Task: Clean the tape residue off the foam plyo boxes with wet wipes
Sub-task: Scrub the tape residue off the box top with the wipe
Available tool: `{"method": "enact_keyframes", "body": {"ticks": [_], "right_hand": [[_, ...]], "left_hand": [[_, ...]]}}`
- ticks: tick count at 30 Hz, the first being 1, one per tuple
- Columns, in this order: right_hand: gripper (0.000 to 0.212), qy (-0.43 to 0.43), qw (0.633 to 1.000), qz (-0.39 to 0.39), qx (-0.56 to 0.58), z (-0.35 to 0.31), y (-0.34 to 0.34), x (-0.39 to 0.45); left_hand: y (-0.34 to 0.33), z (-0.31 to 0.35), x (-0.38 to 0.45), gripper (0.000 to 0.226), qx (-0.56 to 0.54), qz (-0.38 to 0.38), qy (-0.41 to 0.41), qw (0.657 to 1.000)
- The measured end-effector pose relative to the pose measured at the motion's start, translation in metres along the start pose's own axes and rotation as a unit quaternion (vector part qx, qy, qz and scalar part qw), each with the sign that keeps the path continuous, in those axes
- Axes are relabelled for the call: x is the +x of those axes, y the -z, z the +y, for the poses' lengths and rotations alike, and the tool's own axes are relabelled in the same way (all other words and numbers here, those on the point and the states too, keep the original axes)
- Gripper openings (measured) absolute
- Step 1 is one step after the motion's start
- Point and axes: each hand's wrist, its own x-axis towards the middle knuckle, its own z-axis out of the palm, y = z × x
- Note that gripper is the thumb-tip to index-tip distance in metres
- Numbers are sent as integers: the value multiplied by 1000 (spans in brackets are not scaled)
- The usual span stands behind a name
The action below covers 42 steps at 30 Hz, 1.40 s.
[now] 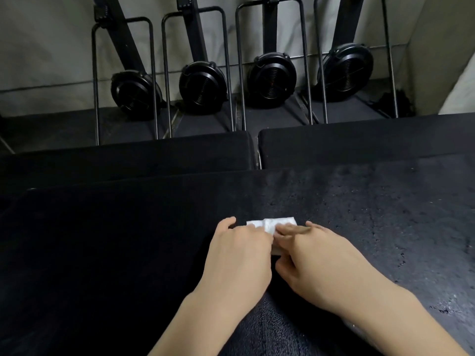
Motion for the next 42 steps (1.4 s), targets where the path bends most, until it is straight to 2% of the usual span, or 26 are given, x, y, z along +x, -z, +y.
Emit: {"method": "enact_keyframes", "body": {"ticks": [3,6,10,13,18,20,22,28,33,38,42], "right_hand": [[95,-11,999,-7,30,7,-12,11],[96,-20,998,-15,51,12,-16,20],[92,-9,999,7,31,11,-17,15],[71,-3,998,53,16,10,-14,9],[56,-10,999,-1,48,9,-10,13],[57,-16,998,-4,56,7,-8,16],[56,-20,998,-3,57,8,-10,23],[48,-1,996,-1,90,31,-10,75],[48,8,993,13,114,35,-9,78],[44,35,994,48,90,39,-23,44],[48,48,992,48,106,46,-24,63]], "left_hand": [[-10,-4,3,43,2,11,-6,1000],[-13,-8,8,54,-25,-5,5,1000],[-1,-5,8,45,-79,45,15,996],[-2,-1,6,51,-95,31,11,995],[-11,-7,8,48,-77,5,15,997],[-3,-1,10,50,-104,-25,24,994],[0,2,14,43,-114,-46,48,991],[18,-15,59,42,-33,-70,50,996],[9,-18,69,47,12,-86,31,996],[2,-19,47,51,4,-84,-14,996],[-6,-27,65,51,9,-75,-33,997]]}}
